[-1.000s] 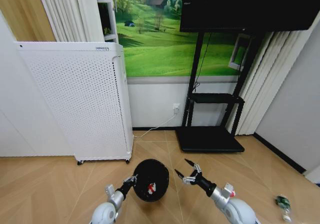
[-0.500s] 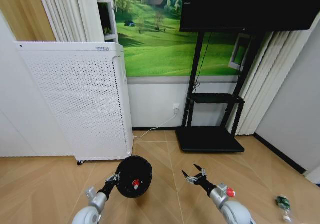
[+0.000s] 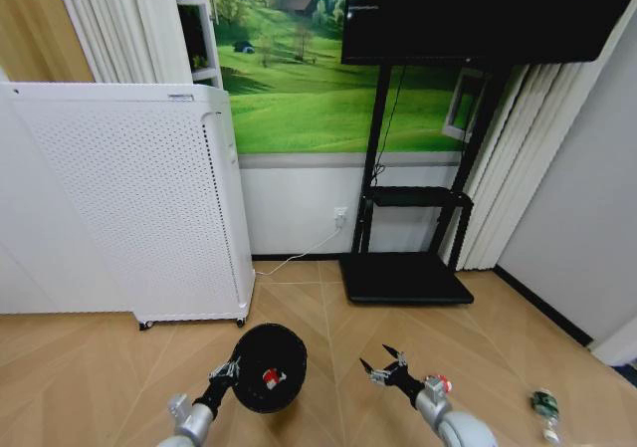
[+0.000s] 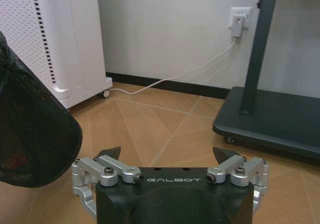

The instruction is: Pick up the trash bin and place the garbage on the floor into it.

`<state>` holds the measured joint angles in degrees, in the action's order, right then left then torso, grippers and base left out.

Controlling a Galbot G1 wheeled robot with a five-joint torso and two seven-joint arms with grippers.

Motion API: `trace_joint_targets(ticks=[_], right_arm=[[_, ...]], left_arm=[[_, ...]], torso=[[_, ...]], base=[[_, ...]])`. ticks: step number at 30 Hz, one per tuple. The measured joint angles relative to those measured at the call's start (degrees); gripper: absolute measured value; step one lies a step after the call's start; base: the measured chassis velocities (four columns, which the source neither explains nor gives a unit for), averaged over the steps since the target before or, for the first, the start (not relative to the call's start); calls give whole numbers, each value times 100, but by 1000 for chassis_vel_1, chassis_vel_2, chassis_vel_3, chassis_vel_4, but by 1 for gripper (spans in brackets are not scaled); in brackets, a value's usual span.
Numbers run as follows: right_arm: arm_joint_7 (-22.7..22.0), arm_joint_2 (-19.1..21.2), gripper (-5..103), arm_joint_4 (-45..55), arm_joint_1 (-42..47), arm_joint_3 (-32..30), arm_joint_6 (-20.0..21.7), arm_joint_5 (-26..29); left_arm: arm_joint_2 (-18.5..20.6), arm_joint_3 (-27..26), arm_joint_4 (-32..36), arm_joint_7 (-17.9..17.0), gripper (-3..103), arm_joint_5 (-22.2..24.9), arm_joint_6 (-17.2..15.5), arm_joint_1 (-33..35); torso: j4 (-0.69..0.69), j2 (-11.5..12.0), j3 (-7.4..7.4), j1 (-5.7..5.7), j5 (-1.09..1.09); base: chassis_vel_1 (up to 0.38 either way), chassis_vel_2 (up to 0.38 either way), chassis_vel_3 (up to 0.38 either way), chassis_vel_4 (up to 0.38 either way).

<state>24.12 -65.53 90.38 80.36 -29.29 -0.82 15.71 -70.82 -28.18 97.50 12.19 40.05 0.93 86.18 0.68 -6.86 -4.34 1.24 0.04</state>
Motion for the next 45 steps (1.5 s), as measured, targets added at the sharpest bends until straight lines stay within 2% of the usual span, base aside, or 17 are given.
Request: trace_joint_targets(ticks=[3,5,8,13,18,23,28,32,35,36,39,45], right_arm=[[0,-8,100,-45,-18,0,-14,7],[-8,-19,100,-70,-23,-6,-29,17],[-17,-20,100,-75,-29,-39,-50,27],[-59,-12,100,-139,-24,-59,-115,49],[-104,-11,100,-195,24,-91,-240,29],[-122,-23,100,-219,36,-96,-276,-12],[-121,-112,100,-391,72,-96,-612,-528],[-136,-173,100,-443,119,-96,-612,-703],[-201,-262,100,-666,134,-77,-617,-923],[-201,-262,100,-666,134,-77,-617,-923],[-232,-345,100,-1073,53,-22,-786,-1228],[-232,-429,100,-1565,-97,102,-837,-1418]], left_arm=[[-25,25,-21,0,4,-7,8,-3],[-30,48,-38,-2,4,-13,9,-5],[-4,51,-55,-8,4,-13,10,-24],[103,-13,-91,-26,4,59,10,-94],[163,-106,-105,-74,4,163,-6,-151],[171,-177,-106,-94,4,200,-12,-175],[144,-444,-84,-208,4,304,-23,-200],[148,-636,-73,-346,4,346,-34,-215],[195,-887,-123,-633,4,386,-37,-273],[195,-887,-123,-633,4,386,-37,-273],[231,-1021,-177,-823,4,421,-37,-315],[204,-1021,-178,-860,4,425,-31,-319]], torso=[[-1,0,0,0,-8],[1,0,0,0,0],[1,-1,0,0,-9],[-2,0,0,0,-4],[3,-1,0,0,-5],[2,0,0,0,-6],[-1,0,0,0,-6],[-1,0,0,0,-5],[0,-1,0,-1,-4],[0,-1,0,-1,-4],[0,0,0,-1,-5],[0,-1,0,-1,-5]], base=[[-276,-226,274,217],[-302,-223,302,239],[-313,-215,310,229],[-310,-208,322,237],[-275,-192,269,185],[-149,-108,160,62],[22,24,-12,-22],[65,58,-44,-33],[0,0,0,0],[0,0,0,0],[0,0,0,0],[0,0,0,0]])
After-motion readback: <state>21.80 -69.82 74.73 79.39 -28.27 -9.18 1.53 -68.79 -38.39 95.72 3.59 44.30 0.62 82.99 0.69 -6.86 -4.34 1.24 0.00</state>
